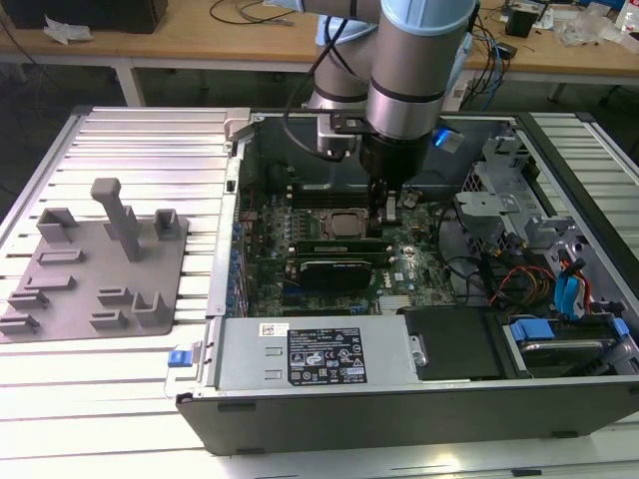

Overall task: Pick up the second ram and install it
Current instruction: 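Press down the second ram until it locks into place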

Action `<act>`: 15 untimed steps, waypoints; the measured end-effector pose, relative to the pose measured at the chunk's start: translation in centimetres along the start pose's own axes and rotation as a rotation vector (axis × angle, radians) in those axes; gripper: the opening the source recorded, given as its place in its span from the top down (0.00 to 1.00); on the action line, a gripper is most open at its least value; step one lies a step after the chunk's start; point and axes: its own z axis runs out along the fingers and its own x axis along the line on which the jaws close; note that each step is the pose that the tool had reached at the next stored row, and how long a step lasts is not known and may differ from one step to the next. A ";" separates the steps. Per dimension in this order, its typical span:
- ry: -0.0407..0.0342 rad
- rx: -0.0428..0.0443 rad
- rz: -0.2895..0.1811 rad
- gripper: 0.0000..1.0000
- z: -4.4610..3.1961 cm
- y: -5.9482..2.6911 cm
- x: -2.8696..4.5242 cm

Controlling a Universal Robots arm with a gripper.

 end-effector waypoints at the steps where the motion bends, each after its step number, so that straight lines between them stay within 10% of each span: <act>1: 0.0001 0.0000 0.000 0.92 0.00 0.25 0.01; 5: 0.0000 0.0001 0.000 0.92 0.01 2.65 0.12; 15: 0.0000 0.0001 0.000 0.92 0.01 5.42 0.24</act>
